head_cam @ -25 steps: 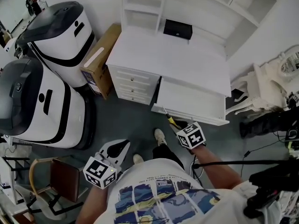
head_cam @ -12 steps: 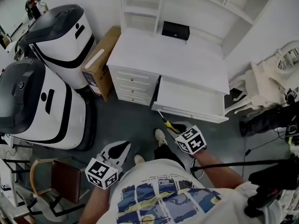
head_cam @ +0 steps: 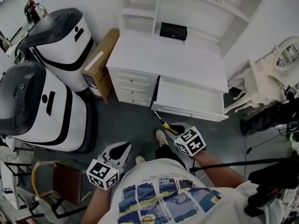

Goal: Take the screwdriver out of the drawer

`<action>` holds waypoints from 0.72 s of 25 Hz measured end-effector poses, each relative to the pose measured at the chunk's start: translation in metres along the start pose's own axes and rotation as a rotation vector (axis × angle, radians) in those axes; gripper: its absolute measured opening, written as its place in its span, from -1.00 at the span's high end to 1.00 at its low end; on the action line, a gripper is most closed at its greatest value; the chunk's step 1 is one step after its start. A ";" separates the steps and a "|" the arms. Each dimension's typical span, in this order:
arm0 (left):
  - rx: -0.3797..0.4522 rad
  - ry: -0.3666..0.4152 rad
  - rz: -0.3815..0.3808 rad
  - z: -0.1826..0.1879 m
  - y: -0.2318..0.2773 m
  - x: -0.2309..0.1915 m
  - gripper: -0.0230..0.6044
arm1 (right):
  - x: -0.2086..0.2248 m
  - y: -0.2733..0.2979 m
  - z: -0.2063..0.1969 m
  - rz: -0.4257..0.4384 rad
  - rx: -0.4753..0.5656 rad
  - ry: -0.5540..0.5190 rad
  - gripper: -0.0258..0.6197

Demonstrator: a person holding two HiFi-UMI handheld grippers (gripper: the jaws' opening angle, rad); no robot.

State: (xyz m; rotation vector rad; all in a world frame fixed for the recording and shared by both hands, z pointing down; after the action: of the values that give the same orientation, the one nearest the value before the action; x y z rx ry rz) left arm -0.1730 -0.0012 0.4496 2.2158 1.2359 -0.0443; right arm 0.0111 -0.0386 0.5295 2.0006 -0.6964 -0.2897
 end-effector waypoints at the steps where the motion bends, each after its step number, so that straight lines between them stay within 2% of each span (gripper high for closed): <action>1: 0.000 0.000 -0.001 0.000 0.000 0.001 0.88 | -0.001 0.000 0.000 0.000 0.001 -0.002 0.62; 18: -0.009 0.004 -0.012 -0.002 0.003 0.002 0.88 | -0.007 -0.001 0.003 0.002 0.013 -0.012 0.62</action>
State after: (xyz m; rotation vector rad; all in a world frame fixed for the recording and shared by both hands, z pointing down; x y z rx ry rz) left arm -0.1703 0.0001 0.4521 2.2019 1.2493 -0.0385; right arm 0.0044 -0.0368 0.5268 2.0115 -0.7093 -0.2974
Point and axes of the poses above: the fingertips, and each gripper's own axes: y forward along the fingers, x to its right, z out of its top, the point moved 1 cm from there along -y, backward along the fingers, and after that the axes turned 11 degrees about -x, right-handed, at the moved point
